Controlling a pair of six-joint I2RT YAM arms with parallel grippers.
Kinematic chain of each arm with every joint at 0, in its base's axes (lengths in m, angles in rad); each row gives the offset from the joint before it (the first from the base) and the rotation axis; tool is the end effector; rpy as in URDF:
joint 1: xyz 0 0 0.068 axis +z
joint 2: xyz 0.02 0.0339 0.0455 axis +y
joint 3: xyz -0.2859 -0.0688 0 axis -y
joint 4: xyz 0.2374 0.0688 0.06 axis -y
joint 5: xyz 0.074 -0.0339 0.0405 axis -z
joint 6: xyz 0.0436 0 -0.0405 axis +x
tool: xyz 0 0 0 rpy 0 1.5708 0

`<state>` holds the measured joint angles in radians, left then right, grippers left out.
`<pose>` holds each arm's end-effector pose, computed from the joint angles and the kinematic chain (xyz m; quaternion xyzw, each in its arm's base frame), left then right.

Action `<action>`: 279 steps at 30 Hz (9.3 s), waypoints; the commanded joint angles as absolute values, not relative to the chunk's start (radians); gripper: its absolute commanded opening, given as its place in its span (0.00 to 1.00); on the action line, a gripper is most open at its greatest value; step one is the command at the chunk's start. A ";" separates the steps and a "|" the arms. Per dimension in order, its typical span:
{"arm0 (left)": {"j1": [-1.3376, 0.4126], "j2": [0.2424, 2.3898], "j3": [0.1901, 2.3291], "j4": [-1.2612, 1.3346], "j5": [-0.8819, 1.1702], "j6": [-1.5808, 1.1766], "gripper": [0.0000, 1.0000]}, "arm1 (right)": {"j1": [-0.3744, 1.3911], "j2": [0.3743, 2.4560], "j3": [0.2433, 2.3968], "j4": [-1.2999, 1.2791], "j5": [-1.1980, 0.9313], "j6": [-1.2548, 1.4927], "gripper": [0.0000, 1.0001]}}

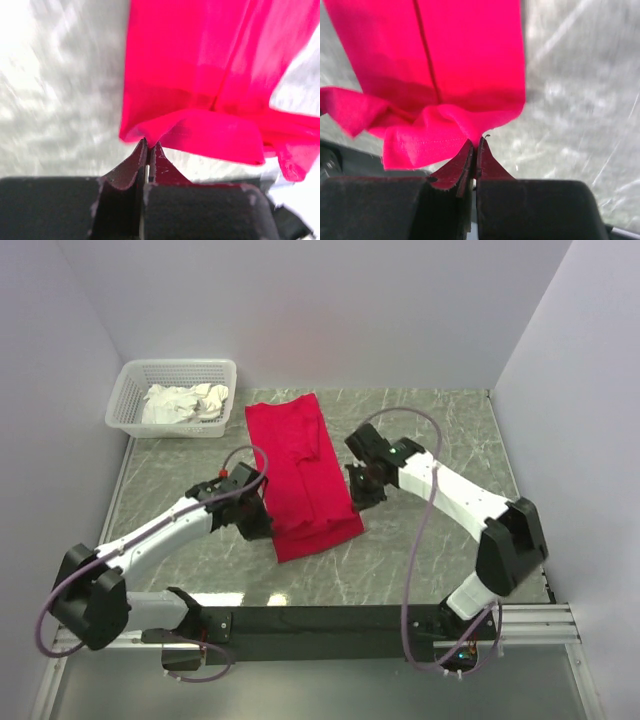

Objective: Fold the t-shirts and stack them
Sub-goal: Fold the tshirt

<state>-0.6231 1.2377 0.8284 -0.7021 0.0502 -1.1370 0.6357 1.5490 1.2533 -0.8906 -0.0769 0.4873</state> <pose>0.1776 -0.1303 0.2389 -0.2419 0.9429 -0.1910 0.1262 0.2413 0.1822 0.2787 -0.0800 0.9776 0.1336 0.1415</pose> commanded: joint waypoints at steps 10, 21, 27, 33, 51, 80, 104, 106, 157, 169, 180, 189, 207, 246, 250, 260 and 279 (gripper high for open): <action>-0.391 1.474 1.040 -0.534 -0.072 -0.839 0.01 | 0.581 1.851 1.640 -0.819 0.035 0.327 0.00; -0.376 1.597 1.077 -0.434 -0.072 -0.784 0.01 | 0.535 1.973 1.669 -0.753 0.034 0.314 0.00; -0.376 1.634 1.062 -0.400 -0.072 -0.778 0.01 | 0.526 2.000 1.663 -0.709 0.028 0.316 0.00; -0.376 1.678 1.062 -0.396 -0.106 -0.773 0.01 | 0.517 2.037 1.655 -0.666 0.028 0.328 0.00; -0.377 1.644 1.019 -0.291 -0.112 -0.750 0.27 | 0.515 2.017 1.551 -0.498 0.070 0.405 0.15; -0.713 1.554 0.839 -0.273 -0.190 -0.910 0.44 | 0.661 2.046 1.512 -0.337 -0.072 0.402 0.29; -0.713 1.494 0.761 -0.495 -0.127 -0.982 0.29 | 0.624 1.738 0.905 -0.186 -0.349 0.690 0.29; -0.712 1.418 0.744 -0.538 -0.149 -0.983 0.31 | 0.649 1.701 0.891 -0.161 -0.370 0.710 0.29; -0.643 0.965 0.692 -0.743 -0.189 -1.173 0.76 | 0.670 1.284 0.776 -0.483 -0.091 0.644 0.39; -0.657 1.051 0.606 -0.620 -0.104 -1.172 0.79 | 0.696 0.989 0.752 -0.489 0.052 0.606 0.72; -0.761 1.336 0.736 -0.667 -0.184 -1.155 0.48 | 0.716 1.126 0.768 -0.546 0.067 0.627 0.60; -0.775 1.405 0.726 -0.638 -0.164 -1.135 0.42 | 0.758 1.267 0.807 -0.554 0.074 0.683 0.56; -0.776 1.443 0.684 -0.571 -0.124 -1.104 0.11 | 0.815 1.580 0.934 -0.580 0.080 0.721 0.52; -0.776 1.280 0.676 -0.687 -0.120 -1.103 0.01 | 0.735 1.631 0.897 -0.640 0.023 0.677 0.00; -0.779 1.201 0.666 -0.759 -0.058 -1.068 0.01 | 0.741 1.519 0.876 -0.736 0.031 0.627 0.00; -0.862 0.867 0.542 -0.848 0.144 -1.146 0.01 | 0.896 1.278 0.740 -0.885 -0.064 0.660 0.00; -0.851 0.917 0.934 -1.048 -0.231 -1.213 0.01 | 0.802 1.288 1.149 -1.114 -0.002 0.540 0.00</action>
